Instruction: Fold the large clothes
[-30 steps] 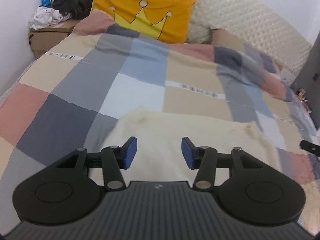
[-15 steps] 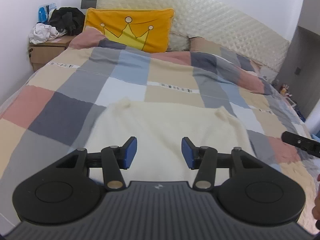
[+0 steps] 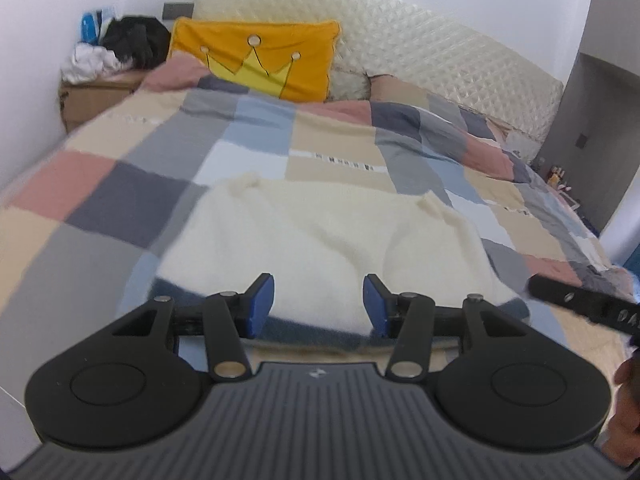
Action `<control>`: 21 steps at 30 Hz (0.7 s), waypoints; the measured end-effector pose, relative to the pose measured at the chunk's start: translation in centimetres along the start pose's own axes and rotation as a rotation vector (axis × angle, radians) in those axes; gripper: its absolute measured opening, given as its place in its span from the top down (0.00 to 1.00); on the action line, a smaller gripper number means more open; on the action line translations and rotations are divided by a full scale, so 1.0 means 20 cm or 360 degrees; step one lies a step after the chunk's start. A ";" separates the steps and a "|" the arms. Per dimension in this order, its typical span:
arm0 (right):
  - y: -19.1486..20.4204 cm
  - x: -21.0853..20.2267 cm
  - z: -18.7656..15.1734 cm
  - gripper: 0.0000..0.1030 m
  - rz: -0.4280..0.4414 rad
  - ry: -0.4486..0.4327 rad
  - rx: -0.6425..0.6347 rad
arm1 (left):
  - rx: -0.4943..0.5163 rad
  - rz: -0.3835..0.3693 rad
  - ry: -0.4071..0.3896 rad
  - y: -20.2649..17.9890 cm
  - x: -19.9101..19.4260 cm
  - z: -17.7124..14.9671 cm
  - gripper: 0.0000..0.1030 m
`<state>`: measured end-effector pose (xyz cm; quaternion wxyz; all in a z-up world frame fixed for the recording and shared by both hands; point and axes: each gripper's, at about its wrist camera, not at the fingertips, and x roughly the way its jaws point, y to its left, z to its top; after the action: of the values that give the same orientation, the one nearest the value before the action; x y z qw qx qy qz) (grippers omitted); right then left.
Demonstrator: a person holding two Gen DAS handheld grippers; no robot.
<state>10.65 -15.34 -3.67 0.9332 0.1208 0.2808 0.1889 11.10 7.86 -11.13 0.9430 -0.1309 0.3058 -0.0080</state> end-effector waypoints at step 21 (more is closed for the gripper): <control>-0.39 0.45 -0.37 0.15 0.0074 0.0331 0.1082 | -0.0780 -0.0080 0.0234 0.44 0.59 -0.25 0.21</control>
<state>15.55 -17.63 -16.60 0.8015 0.4110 0.4183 0.1172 17.15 14.11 -24.04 0.8578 -0.3622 0.3630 0.0336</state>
